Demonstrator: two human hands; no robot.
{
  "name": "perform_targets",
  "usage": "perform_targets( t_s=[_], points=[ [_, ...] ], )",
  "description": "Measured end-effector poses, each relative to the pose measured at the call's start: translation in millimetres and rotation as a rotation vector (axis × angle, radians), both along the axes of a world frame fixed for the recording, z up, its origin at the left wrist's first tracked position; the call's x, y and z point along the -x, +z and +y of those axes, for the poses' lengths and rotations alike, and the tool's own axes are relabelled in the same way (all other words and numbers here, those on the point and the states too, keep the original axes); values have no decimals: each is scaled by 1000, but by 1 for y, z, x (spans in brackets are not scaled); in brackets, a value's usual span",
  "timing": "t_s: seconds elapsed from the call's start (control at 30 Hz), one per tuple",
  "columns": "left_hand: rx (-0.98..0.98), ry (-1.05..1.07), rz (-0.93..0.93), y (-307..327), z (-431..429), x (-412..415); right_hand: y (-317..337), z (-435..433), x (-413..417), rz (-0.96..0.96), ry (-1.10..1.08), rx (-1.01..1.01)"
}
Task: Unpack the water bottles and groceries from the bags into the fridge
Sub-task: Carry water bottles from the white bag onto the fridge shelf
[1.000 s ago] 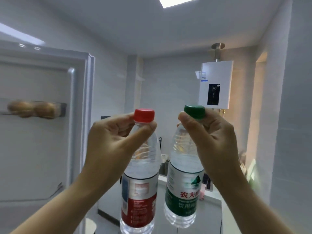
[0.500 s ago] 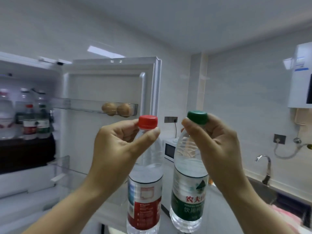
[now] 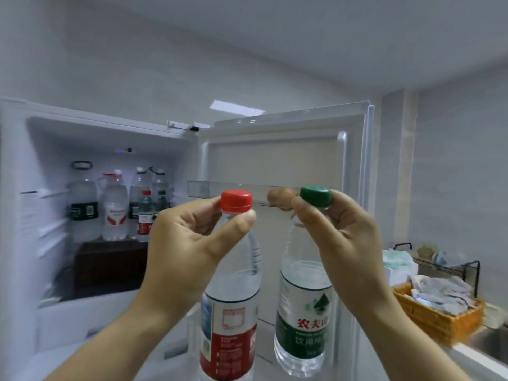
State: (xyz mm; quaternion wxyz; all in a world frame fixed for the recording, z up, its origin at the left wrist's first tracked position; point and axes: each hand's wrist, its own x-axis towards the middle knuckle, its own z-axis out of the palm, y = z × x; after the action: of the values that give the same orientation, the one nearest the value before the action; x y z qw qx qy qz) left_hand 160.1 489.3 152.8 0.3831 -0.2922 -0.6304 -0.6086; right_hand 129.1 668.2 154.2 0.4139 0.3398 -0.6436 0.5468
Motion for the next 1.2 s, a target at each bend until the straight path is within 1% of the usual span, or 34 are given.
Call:
perform_targets(
  t_s=[0.2, 0.47, 0.7, 0.9, 1.2],
  points=[
    [18, 119, -26, -7, -65, 24, -3, -69, 34, 29, 51, 63],
    [23, 307, -62, -15, -122, 56, -9, -135, 84, -28, 183, 67],
    [-9, 446, -69, -15, -151, 94, -4, -173, 138, -40, 319, 89],
    [-22, 538, -51, -8, -167, 126, -1, -201, 187, -69, 419, 170],
    [-75, 647, -89, -23, -197, 170, -20, -248, 243, -166, 493, 216]
  ],
)
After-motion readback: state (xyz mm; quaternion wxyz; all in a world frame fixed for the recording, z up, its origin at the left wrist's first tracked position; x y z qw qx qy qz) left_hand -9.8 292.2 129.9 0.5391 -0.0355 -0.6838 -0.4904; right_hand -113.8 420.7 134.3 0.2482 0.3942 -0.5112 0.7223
